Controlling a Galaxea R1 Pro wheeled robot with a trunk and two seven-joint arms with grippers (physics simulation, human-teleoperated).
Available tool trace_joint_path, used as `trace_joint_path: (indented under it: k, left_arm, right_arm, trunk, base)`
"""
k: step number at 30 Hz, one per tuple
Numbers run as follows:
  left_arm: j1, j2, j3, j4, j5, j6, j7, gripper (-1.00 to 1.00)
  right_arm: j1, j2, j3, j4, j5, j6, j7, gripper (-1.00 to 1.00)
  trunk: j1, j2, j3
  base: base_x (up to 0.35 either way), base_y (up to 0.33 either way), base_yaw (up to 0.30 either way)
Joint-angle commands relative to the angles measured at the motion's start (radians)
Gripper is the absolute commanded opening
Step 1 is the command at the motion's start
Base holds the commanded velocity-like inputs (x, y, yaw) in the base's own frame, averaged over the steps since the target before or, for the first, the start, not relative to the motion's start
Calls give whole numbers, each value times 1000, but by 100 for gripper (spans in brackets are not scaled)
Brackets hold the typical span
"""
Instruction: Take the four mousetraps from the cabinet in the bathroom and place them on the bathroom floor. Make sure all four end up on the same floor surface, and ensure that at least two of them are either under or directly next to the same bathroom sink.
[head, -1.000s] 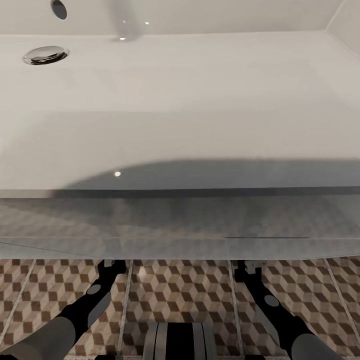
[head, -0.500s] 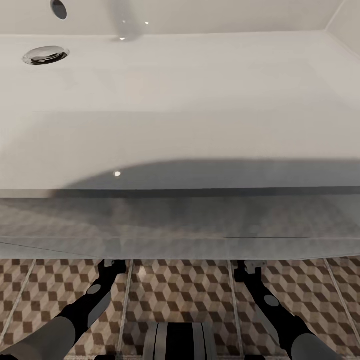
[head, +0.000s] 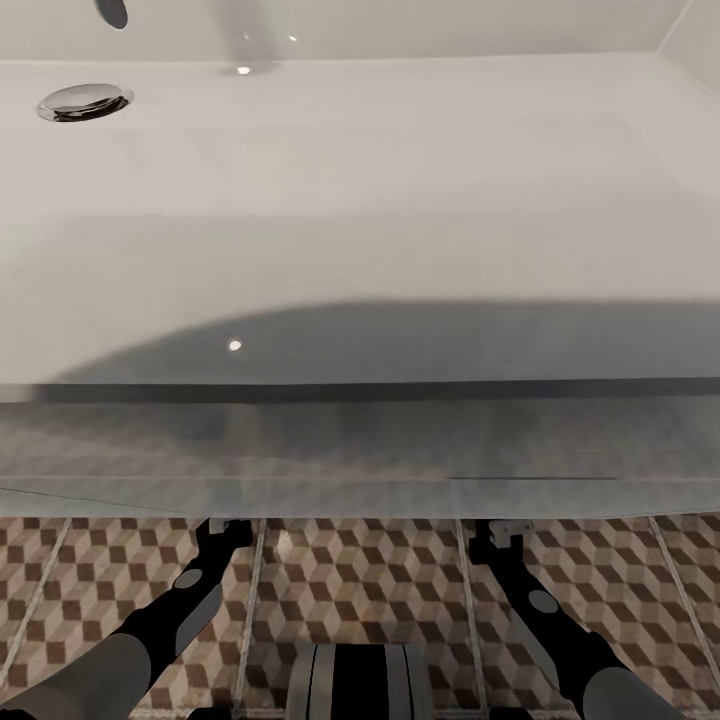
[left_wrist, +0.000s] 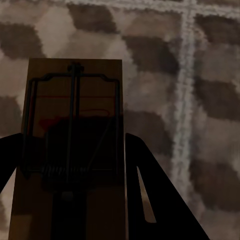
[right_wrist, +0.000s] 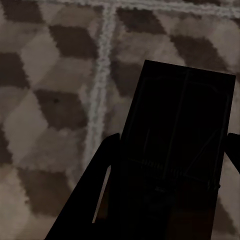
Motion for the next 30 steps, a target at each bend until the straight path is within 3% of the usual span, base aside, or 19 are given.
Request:
trace_joint_path:
  k: [1, 7, 30]
  left_arm:
    - [-1, 1, -9, -1, 2, -3, 11, -100]
    - [-1, 0, -9, -1, 2, -3, 8, -100]
    - [-1, 0, -9, -1, 1, -3, 6, -100]
  right_arm:
    - [-1, -1, 6, 1, -12, -4, 4, -100]
    - [-1, -1, 6, 1, -12, -4, 4, -100]
    - [-1, -1, 8, 1, -12, -4, 4, -100]
  trunk:
    - [0, 0, -1]
    - [1, -1, -12]
    - [1, -1, -12]
  base:
    - [0, 0, 0]
    - [0, 0, 0]
    - [0, 0, 0]
